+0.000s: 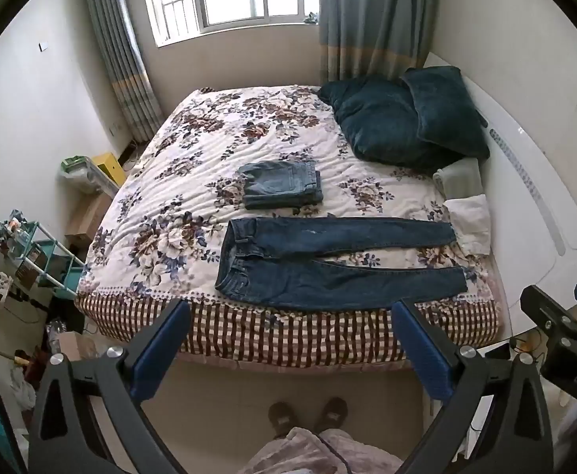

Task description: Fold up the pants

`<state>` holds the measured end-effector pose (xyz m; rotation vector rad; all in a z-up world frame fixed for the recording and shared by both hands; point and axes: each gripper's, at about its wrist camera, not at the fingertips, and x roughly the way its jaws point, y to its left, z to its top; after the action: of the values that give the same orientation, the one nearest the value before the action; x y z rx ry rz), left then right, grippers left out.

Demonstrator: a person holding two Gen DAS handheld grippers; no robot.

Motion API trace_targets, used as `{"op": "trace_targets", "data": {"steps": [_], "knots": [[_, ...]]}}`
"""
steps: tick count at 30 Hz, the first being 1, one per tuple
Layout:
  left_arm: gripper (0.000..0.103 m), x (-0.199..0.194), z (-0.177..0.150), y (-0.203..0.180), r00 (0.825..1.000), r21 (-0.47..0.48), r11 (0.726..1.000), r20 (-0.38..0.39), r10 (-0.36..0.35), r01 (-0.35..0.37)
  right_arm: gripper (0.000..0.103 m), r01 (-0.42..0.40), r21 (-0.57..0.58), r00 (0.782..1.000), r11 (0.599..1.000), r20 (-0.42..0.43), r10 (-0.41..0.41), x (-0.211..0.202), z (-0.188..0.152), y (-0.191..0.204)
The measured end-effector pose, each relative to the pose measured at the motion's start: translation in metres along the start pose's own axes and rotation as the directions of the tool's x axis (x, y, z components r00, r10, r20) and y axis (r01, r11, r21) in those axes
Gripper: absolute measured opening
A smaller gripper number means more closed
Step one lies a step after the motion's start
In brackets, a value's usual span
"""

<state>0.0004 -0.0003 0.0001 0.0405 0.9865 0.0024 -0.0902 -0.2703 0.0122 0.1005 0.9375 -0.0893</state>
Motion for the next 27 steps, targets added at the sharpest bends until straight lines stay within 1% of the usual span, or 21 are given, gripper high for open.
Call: {"op": "trace_targets", "data": {"steps": [2, 8, 10, 15, 18, 27], "knots": [[0.103, -0.0004, -0.0004, 0.0005, 1.0, -0.004, 1.0, 0.011, -0.012, 0.012, 0.103, -0.003, 0.002, 1.0, 1.0, -0.001, 0.003, 0.0001, 0.0, 0.0001], [0.103, -0.0029, -0.002, 0.0007, 1.0, 0.001, 1.0, 0.02, -0.007, 0.007, 0.103, 0.002, -0.001, 1.0, 1.0, -0.003, -0.002, 0.0005, -0.0003, 0.0007], [0.103, 0.0001, -0.0001, 0.0005, 1.0, -0.004, 1.0, 0.009, -0.011, 0.012, 0.103, 0.001, -0.001, 1.0, 1.0, -0.003, -0.001, 0.0004, -0.0002, 0.0015], [0.103, 0.0007, 0.0003, 0.0018, 1.0, -0.005, 1.0, 0.014, -0.01, 0.01, 0.103, -0.004, -0.001, 1.0, 1.0, -0.004, 0.004, -0.0001, 0.0004, 0.0043], [0.103, 0.0012, 0.0063, 0.002, 1.0, -0.004, 1.0, 0.016, -0.01, 0.01, 0.103, -0.003, -0.001, 1.0, 1.0, -0.003, 0.003, -0.0006, 0.0007, 0.0059], [0.103, -0.0016, 0.006, 0.0007, 1.0, -0.009, 1.0, 0.018, -0.014, 0.014, 0.103, -0.001, 0.001, 1.0, 1.0, -0.006, 0.001, -0.0005, 0.0029, 0.0046]]}}
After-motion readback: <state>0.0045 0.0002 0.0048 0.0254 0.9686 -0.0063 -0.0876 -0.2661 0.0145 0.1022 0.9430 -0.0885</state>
